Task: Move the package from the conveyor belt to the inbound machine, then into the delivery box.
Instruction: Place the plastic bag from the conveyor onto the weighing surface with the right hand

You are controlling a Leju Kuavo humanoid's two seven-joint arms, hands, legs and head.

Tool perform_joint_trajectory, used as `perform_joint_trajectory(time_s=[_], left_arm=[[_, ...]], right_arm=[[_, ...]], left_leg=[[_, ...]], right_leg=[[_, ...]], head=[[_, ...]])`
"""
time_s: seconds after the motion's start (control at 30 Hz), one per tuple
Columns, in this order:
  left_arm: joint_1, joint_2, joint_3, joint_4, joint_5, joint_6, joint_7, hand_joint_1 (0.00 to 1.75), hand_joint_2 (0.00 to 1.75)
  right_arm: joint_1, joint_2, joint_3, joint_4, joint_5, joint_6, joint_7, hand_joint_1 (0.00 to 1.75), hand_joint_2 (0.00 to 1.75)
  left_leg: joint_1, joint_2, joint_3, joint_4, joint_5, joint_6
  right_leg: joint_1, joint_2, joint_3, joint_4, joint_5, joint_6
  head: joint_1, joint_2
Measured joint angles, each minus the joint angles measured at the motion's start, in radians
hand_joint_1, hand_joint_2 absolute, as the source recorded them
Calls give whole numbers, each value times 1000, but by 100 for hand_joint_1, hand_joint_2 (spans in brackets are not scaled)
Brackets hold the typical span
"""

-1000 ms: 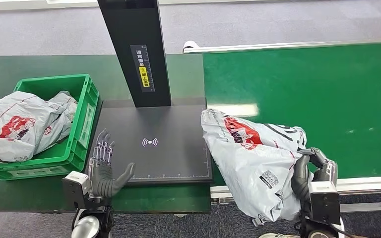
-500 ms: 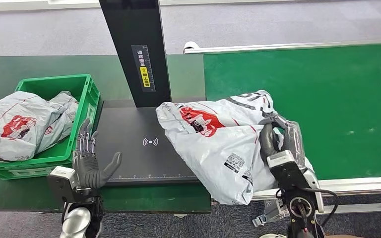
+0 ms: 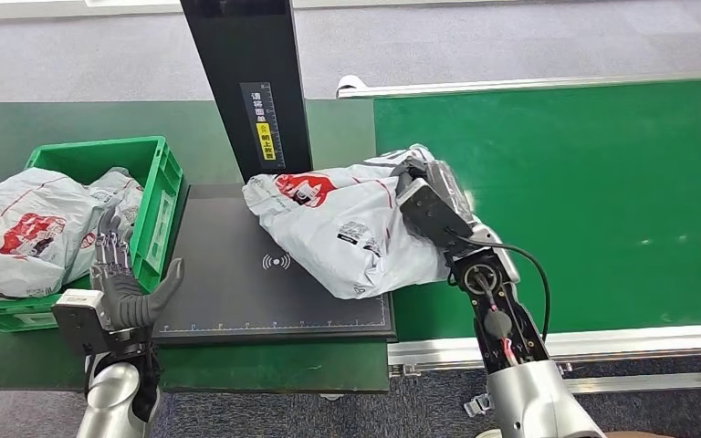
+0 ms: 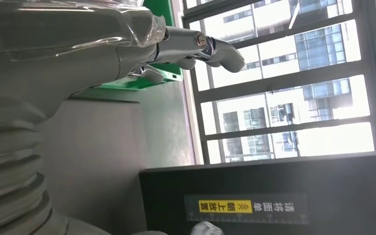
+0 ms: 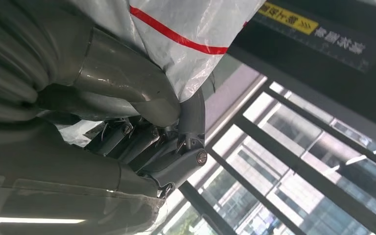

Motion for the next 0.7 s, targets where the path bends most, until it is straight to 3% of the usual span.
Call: perform_joint_trajectory(time_s=[0.43,0.57,0.7], left_arm=[[-32,20,52,51,-20,26,-2,0,175],[-45,20,55,72,-23,26,-2,0,175],[-58,20,55,89,-33,25,-2,0,175]], right_arm=[[-122,87,54,302,-4,5,4,175,175],[-140,110,62,361,-24,32,-4,0,175],[-147,126,61,398,-82,64,-28,0,175]], left_leg=[[0,0,0,0,0,0],[0,0,0,0,0,0],[0,0,0,0,0,0]], right_leg=[[0,0,0,0,0,0],[0,0,-1,0,0,0],[0,0,-1,0,0,0]], head=[[0,0],[0,0],[0,0]])
